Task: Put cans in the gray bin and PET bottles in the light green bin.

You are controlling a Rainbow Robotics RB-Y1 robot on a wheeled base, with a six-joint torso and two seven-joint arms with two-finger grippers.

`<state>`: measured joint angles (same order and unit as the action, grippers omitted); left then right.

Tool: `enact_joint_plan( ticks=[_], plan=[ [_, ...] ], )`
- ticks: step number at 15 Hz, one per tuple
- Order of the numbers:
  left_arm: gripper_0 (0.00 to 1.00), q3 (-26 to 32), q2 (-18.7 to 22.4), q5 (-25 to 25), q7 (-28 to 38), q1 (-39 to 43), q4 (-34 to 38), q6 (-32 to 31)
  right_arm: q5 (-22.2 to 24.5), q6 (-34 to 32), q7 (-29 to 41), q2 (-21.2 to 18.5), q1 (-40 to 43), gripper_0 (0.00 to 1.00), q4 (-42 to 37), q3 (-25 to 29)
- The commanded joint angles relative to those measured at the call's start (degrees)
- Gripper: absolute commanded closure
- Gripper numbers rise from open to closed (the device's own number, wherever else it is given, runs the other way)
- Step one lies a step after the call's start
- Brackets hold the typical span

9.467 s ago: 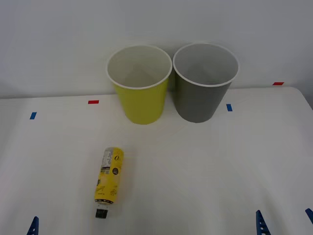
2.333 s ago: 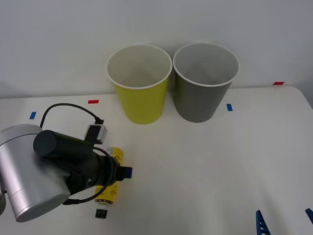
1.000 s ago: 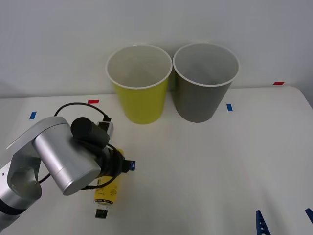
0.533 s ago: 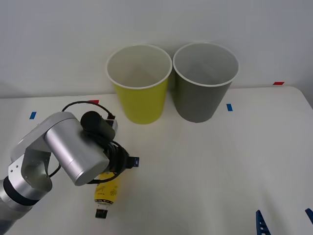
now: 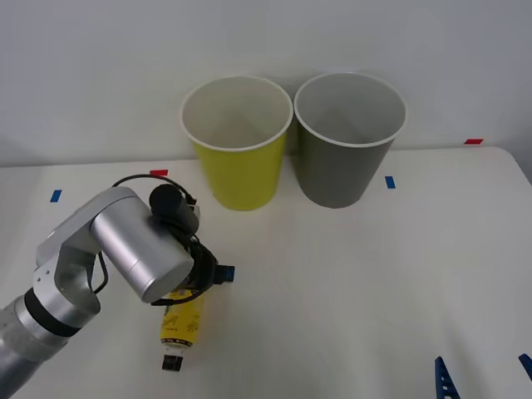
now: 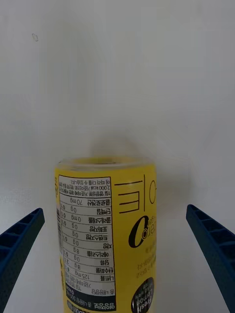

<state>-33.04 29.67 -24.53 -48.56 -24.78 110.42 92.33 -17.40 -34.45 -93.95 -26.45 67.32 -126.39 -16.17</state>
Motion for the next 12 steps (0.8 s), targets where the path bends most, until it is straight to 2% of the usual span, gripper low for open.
enact_joint_plan(
  ticks=[1, 6, 12],
  plan=[
    [0.00, 0.08, -0.75, 0.36, -0.04, -0.35, -2.31, -0.22, 0.00, 0.00, 0.00, 0.00, 0.00, 0.00, 0.00, 0.00],
    [0.00, 0.08, -1.54, 0.19, -1.10, -0.88, -6.71, -2.60, 0.00, 0.00, 0.00, 0.00, 0.00, 0.00, 0.00, 0.00],
    [0.00, 0.08, -1.45, -1.22, -2.42, -0.79, -6.97, -2.77, 0.00, 0.00, 0.00, 0.00, 0.00, 0.00, 0.00, 0.00]
  ],
)
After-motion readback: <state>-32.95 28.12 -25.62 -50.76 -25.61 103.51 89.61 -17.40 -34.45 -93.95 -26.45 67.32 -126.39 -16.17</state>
